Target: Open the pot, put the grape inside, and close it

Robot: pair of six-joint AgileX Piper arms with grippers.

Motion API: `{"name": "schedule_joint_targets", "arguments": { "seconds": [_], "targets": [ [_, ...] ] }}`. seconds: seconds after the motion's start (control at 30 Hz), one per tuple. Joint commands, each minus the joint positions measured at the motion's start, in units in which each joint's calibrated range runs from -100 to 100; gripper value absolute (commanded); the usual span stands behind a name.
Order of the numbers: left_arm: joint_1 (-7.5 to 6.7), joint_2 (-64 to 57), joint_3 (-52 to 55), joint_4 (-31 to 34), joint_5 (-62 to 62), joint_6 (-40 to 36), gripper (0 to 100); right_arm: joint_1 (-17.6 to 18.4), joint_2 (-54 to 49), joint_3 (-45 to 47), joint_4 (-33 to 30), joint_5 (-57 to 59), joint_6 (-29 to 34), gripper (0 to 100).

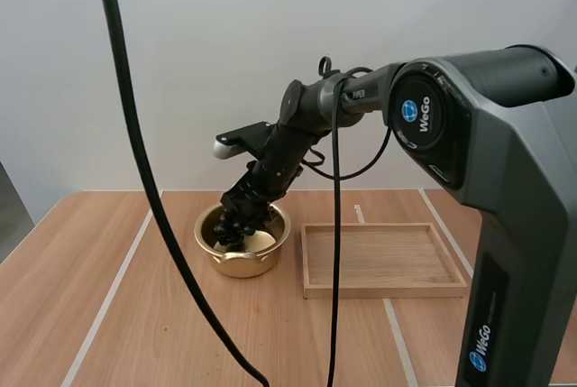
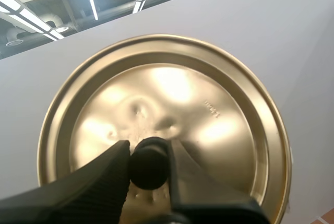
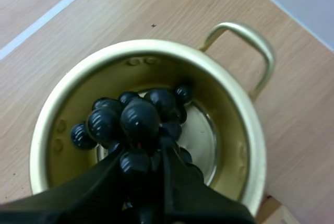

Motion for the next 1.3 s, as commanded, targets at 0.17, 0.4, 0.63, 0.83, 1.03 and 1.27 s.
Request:
{"name": "schedule_joint_targets", "arguments": {
  "seconds": [0.17,0.4,0.63,0.83,1.03,1.27],
  "targets": [
    [0.06,0.1,-0.3,0.1,-0.6,0.4,0,0.4,2.5,-0.5,-0.7,-0.1,-0.3,0],
    [0.06,0.1,-0.3,0.1,-0.6,0.5,0,0.4,5.3,-0.5,-0.9,-0.1,-0.3,0],
    [0.06,0.1,-0.3,0.1,-0.6,0.6,0,0.4,7.6,-0.5,-1.6,-0.8,-0.3,0],
    [0.06,0.1,-0.3,0.1,-0.6,0.6,0,0.4,7.7,-0.5,-3.1,-2.2,-0.3,0],
    [0.06,0.1,-0.3,0.1,-0.6,0.6,0,0.4,7.7,-0.5,-5.7,-3.8,2.3,0],
    [0.06,0.1,-0.3,0.1,-0.6,0.6,0,0.4,7.7,-0.5,-7.5,-4.1,3.6,25]
  ]
}}
